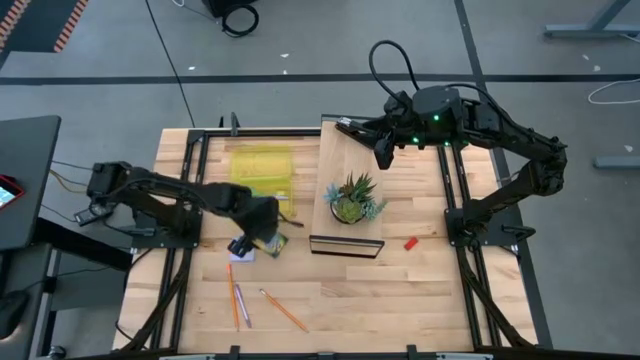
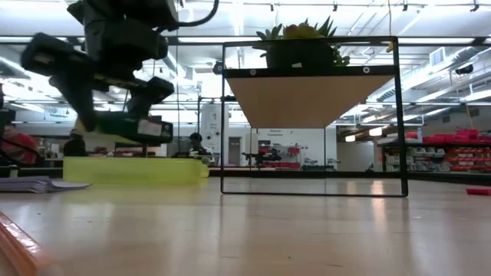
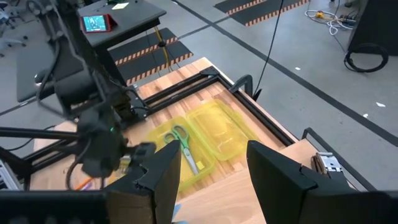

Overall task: Pack school essentials
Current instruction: Put the yellow crayon box into the yellow supply box

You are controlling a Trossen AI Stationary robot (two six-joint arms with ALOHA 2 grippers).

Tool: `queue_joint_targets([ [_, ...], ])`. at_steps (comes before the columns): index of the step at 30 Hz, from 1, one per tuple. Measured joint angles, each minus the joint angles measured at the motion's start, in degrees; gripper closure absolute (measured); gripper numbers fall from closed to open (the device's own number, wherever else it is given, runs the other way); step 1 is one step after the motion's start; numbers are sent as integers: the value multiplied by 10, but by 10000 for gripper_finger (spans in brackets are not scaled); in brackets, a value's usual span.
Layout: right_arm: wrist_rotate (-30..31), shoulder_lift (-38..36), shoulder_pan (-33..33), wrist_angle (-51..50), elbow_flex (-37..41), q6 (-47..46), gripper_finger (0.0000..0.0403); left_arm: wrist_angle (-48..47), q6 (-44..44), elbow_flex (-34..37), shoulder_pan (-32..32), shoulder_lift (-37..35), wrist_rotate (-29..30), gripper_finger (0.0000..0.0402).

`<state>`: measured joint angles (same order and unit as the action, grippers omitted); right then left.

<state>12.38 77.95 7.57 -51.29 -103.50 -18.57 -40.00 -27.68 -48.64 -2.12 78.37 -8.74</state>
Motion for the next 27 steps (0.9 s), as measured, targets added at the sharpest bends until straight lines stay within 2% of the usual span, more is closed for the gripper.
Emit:
queue_joint_targets([
  [8, 0, 0, 0, 0, 0, -1, 213, -19, 0, 0, 96, -43, 5, 97],
  [19, 10, 0, -18, 2, 0, 0, 213, 19, -14, 38, 203, -42, 6, 97],
  [27, 13, 0, -19, 2, 0, 2, 213, 54, 42, 76, 249, -42, 18, 97],
])
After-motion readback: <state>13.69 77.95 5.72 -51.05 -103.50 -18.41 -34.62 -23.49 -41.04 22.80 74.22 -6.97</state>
